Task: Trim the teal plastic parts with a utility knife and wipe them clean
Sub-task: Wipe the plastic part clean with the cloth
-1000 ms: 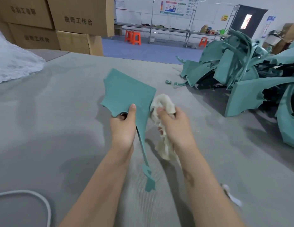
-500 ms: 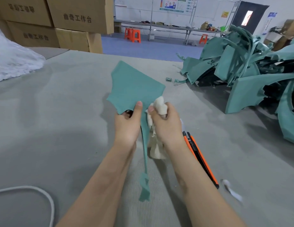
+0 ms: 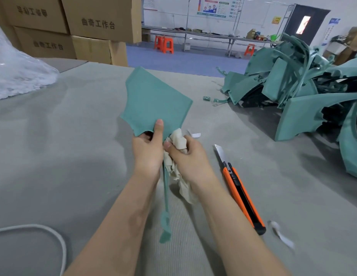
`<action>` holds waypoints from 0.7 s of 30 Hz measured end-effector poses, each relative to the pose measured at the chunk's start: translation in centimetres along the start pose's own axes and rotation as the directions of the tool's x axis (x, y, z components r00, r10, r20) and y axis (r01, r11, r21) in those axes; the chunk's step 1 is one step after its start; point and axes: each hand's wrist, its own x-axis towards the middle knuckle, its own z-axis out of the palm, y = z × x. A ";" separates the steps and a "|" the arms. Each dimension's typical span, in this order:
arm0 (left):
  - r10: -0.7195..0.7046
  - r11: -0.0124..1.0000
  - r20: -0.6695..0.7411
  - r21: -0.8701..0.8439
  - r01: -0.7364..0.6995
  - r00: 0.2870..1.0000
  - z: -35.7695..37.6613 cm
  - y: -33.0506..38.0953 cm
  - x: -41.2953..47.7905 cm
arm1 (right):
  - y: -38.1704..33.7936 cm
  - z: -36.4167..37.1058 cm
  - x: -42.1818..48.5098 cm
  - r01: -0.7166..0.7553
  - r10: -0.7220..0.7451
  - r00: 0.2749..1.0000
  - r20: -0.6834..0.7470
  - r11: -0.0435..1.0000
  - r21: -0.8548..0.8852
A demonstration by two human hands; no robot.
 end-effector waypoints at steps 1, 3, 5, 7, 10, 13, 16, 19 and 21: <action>-0.017 1.000 0.027 -0.013 0.018 0.999 0.2 0.0 -0.1 | -0.2 -0.1 0.0 0.005 -0.004 1.000 -0.023 1.000 0.024; -0.049 0.998 0.085 -0.022 0.051 0.995 0.3 -0.1 -0.2 | -0.3 -0.3 0.2 0.031 -0.030 0.995 -0.095 0.999 0.006; -0.069 0.997 0.127 -0.008 0.070 0.990 0.3 0.0 -0.2 | -0.2 -0.2 0.3 0.069 -0.071 0.986 -0.150 0.997 -0.015; -0.066 0.998 0.152 0.019 0.063 0.986 0.3 0.2 -0.2 | -0.1 -0.1 0.3 0.086 -0.090 0.978 -0.186 0.996 -0.028; -0.024 0.998 0.188 0.054 0.014 0.982 0.3 0.5 -0.2 | 0.2 0.0 0.5 0.093 -0.097 0.968 -0.231 0.995 -0.027; 0.010 0.997 0.212 0.074 -0.027 0.977 0.3 0.7 -0.3 | 0.4 0.1 0.5 0.095 -0.091 0.965 -0.248 0.995 0.003; 0.046 0.992 0.238 0.106 -0.073 0.970 0.3 0.9 -0.4 | 0.5 -0.1 0.7 0.096 -0.090 0.961 -0.261 0.995 0.011; 0.063 0.983 0.249 0.149 -0.102 0.967 0.4 1.1 -0.4 | 0.6 -0.3 0.8 0.085 -0.077 0.958 -0.277 0.996 0.015; 0.075 0.976 0.248 0.181 -0.122 0.966 0.3 1.2 -0.7 | 0.5 -0.7 0.9 0.063 -0.050 0.955 -0.291 0.997 0.036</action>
